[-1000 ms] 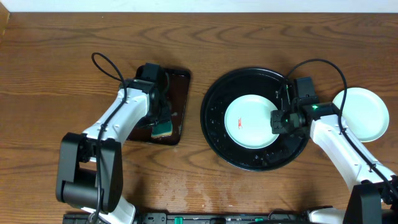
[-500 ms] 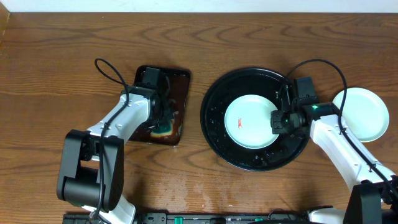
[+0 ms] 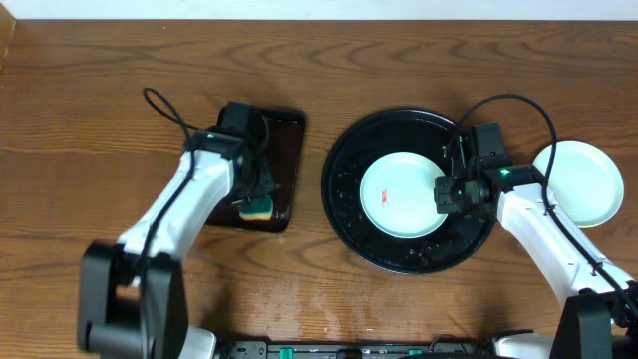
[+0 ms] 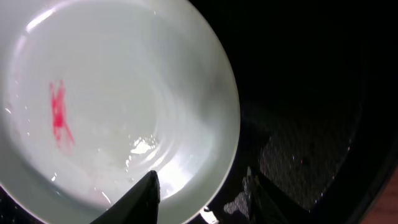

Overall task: Clean dirty plates on tray and stack at the side
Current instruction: 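Grasp the green sponge with the left gripper and lift it, then scrub the white plate with the sponge while the right gripper holds it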

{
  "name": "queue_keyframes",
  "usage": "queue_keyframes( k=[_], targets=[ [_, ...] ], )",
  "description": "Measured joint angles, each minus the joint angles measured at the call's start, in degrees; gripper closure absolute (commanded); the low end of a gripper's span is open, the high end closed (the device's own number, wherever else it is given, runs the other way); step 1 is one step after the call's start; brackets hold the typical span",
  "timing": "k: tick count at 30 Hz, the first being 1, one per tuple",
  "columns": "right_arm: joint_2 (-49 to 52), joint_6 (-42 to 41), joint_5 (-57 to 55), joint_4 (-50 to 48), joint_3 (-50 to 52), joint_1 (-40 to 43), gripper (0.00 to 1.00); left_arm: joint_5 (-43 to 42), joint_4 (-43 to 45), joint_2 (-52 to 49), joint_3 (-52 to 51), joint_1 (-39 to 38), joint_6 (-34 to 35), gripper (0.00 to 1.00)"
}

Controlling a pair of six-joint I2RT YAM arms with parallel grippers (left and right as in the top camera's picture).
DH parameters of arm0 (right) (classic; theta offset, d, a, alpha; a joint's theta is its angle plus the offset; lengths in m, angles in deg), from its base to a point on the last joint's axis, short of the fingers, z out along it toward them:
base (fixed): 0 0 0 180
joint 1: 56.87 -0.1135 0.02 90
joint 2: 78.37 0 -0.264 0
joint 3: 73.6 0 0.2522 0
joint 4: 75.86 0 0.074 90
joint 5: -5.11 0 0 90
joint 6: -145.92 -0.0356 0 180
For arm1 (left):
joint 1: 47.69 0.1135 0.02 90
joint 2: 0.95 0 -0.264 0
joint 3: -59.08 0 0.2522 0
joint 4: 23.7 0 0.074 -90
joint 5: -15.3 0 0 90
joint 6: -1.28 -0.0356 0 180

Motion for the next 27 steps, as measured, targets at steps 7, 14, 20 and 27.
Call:
queue_keyframes(
  k=[7, 14, 20, 27],
  targets=[
    [1.0, -0.9, -0.9, -2.8, 0.0, 1.9, 0.59, -4.7, 1.0, 10.4, 1.2, -3.9, -0.1, 0.92],
    [8.9, -1.0, 0.7, -4.7, -0.1, 4.0, 0.76, -6.3, 7.7, 11.3, 1.2, -12.0, -0.8, 0.93],
    [12.6, -1.4, 2.6, -8.6, -1.2, 4.1, 0.99, -8.0, 15.8, 9.5, 1.2, -18.0, 1.7, 0.93],
    [12.6, -1.9, 5.1, -7.3, -1.3, 4.4, 0.99, -12.5, 23.9, 1.5, 1.2, -23.1, 7.1, 0.93]
  ],
)
